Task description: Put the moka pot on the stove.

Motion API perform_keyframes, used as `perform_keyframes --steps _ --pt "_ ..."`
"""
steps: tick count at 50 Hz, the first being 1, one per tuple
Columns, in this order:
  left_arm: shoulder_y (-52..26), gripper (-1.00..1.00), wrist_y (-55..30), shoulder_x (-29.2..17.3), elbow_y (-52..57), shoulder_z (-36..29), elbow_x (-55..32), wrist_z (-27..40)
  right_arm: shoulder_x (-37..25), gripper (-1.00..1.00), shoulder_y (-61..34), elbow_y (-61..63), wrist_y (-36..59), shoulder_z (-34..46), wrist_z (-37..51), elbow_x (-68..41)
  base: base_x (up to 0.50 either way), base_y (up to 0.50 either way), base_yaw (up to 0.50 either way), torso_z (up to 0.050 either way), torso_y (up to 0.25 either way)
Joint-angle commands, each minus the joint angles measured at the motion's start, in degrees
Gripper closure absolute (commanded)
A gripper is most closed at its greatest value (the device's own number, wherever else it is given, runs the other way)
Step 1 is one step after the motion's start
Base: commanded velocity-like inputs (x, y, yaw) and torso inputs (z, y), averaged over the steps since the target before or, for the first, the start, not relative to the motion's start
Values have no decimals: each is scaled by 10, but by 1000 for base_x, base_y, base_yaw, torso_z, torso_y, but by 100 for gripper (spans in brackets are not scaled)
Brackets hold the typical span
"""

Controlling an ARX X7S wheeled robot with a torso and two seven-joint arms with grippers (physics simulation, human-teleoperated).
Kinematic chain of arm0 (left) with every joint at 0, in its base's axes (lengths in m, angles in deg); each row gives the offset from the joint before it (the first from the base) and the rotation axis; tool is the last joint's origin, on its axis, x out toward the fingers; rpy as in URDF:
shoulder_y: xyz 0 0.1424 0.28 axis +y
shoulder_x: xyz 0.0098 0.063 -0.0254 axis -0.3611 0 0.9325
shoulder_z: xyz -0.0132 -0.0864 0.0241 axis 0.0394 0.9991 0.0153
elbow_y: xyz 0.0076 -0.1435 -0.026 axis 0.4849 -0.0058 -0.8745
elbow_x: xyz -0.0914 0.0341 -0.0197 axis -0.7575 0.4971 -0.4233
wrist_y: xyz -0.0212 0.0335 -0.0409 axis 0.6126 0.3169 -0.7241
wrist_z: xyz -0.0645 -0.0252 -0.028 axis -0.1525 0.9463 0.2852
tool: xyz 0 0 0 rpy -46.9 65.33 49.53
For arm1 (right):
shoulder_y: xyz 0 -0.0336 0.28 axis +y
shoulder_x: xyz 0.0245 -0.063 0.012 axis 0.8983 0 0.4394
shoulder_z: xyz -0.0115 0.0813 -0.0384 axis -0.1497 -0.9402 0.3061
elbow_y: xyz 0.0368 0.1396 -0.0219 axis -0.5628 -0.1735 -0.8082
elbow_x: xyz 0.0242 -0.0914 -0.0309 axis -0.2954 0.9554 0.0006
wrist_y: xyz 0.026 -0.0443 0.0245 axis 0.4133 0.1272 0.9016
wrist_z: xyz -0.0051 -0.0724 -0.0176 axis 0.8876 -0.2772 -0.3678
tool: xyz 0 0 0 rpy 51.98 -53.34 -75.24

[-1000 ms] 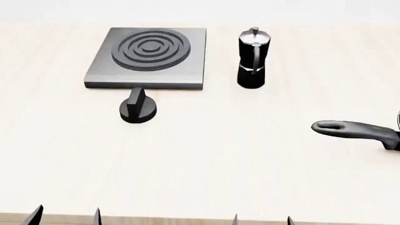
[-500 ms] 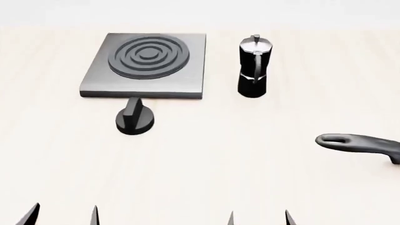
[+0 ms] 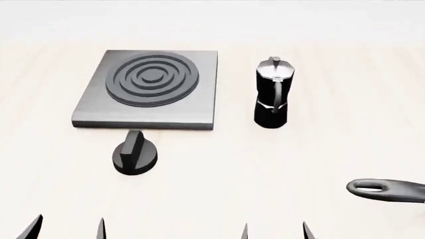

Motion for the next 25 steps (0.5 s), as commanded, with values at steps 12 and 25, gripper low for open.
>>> perform_keyframes --steps 12,25 --pt "-1 -100 -5 -10 2 -13 -10 8 -8 -100 -1 3 7 10 9 -11 279 0 0 0 0" --pt "-2 -100 -7 -15 3 -19 -11 16 -11 -100 -2 3 8 14 16 -17 278 0 0 0 0"
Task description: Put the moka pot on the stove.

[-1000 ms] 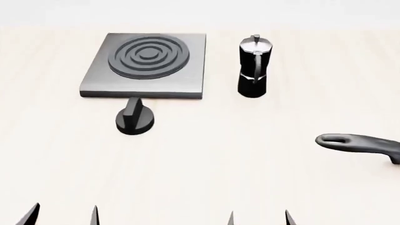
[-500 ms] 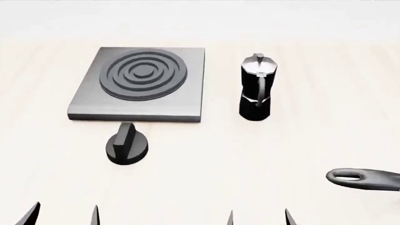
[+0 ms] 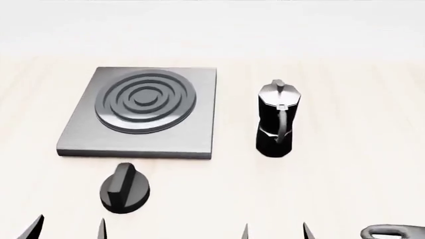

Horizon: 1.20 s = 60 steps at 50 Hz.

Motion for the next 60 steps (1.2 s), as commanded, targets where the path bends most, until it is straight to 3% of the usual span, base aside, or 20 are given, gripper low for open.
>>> perform_keyframes --steps 1,36,60 --pt "-1 -100 -3 -4 1 -5 -2 7 -3 -100 0 1 3 4 6 -5 277 0 0 0 0" --pt "-3 -100 1 -15 0 -20 -11 17 -13 -100 -2 3 9 16 18 -19 280 0 0 0 0" --pt "-4 -100 4 -21 -1 -28 -16 25 -27 -100 -6 -3 -8 35 15 -8 5 18 0 0 0"
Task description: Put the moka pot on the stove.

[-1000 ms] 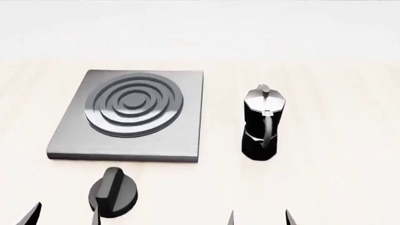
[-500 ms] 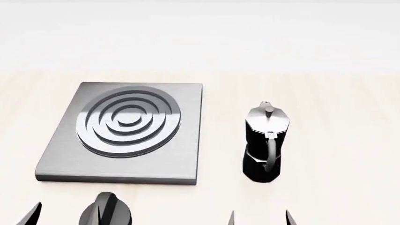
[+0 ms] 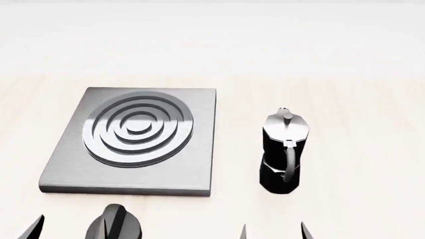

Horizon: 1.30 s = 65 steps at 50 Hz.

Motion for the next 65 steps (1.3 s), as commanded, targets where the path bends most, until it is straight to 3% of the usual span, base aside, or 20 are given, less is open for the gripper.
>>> perform_keyframes --steps 1,65 --pt "-1 -100 1 -3 0 -4 -2 4 -6 -100 -2 -3 -8 8 -3 1 0 188 0 0 0" --pt "-4 -100 -4 -18 2 -23 -12 21 -17 -100 -5 -5 -13 24 10 -19 0 187 0 0 0"
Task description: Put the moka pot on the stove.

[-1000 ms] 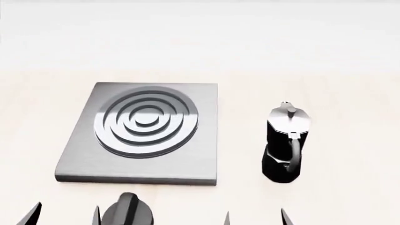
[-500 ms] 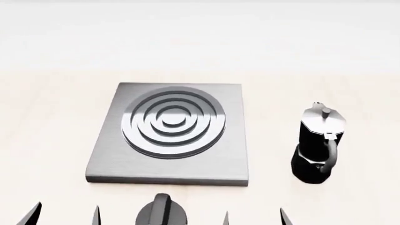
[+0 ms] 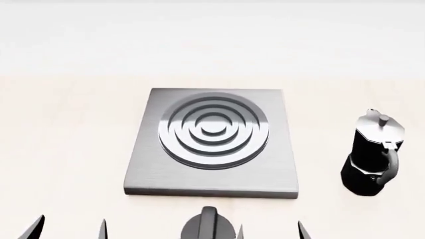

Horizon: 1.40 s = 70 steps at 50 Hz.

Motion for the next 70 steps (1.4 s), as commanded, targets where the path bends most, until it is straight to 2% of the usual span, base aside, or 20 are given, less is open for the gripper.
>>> perform_keyframes --steps 1,23,24,46,57,70 --pt "-1 -100 -1 -2 1 -3 -2 3 -2 -100 0 1 2 2 3 -5 0 160 0 0 0" --pt "-1 -100 -34 -9 12 -9 -5 13 0 -100 1 2 5 0 6 -30 0 13 0 0 0" --pt "16 -100 -44 102 16 129 96 -118 108 -100 17 9 22 -137 -123 65 0 0 0 0 0" --pt "14 -100 -35 73 13 93 77 -100 42 -100 -59 82 176 -140 -87 90 0 0 0 0 0" --pt "13 -100 -36 66 13 85 70 -92 7 -100 -87 165 292 -168 -99 79 0 0 0 0 0" --pt "13 -100 -39 57 14 74 62 -83 -28 -100 -110 219 372 -190 -75 111 0 0 0 0 0"
